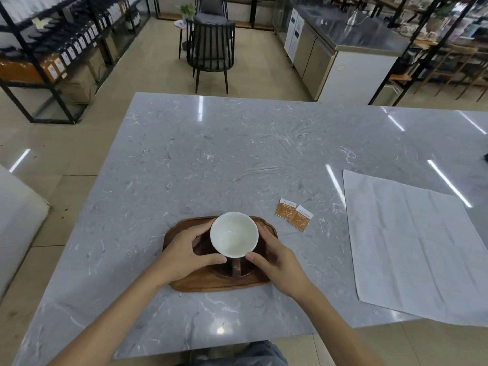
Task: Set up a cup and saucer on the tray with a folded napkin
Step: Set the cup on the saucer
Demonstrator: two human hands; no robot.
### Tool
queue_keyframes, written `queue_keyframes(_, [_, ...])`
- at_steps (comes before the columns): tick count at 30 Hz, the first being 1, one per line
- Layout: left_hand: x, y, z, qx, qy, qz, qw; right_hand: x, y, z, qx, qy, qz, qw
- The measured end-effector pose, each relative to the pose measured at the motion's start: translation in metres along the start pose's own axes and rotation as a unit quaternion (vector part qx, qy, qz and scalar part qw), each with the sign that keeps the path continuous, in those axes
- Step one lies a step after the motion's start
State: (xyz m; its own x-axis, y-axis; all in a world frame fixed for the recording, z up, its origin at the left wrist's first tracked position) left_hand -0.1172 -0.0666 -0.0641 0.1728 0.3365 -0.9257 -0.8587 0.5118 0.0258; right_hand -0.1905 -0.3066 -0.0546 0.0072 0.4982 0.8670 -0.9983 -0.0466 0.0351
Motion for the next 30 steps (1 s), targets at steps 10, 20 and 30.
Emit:
queue_keyframes(10, [0.0004,0.0046,-0.0018,-0.018,-0.001,0.014,1.000,-0.0010,0.0005,0.0009,0.040,0.008,-0.067,0.997])
queue_keyframes(20, [-0.0014,0.0063,-0.0019,-0.016,-0.007,0.012,1.000,0.0015,0.0031,-0.0012,0.043,0.002,-0.070,0.997])
queue_keyframes(30, [-0.0026,0.0090,-0.0039,-0.031,-0.001,0.022,0.999,0.0034,0.0045,0.0009,0.055,-0.009,-0.069,0.996])
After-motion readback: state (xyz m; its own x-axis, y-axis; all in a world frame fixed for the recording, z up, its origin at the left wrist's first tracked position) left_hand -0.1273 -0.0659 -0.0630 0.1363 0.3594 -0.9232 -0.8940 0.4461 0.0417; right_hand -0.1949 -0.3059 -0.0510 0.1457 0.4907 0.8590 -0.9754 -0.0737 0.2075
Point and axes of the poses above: each hand's wrist, its own y-axis away from the middle knuckle, its own z-axis out of the back of the hand, x = y × z, the point moved 1 cm from there along -y, towards the middle knuckle, and after that the axes turned 3 degrees about -z, right-handed, at the moved point
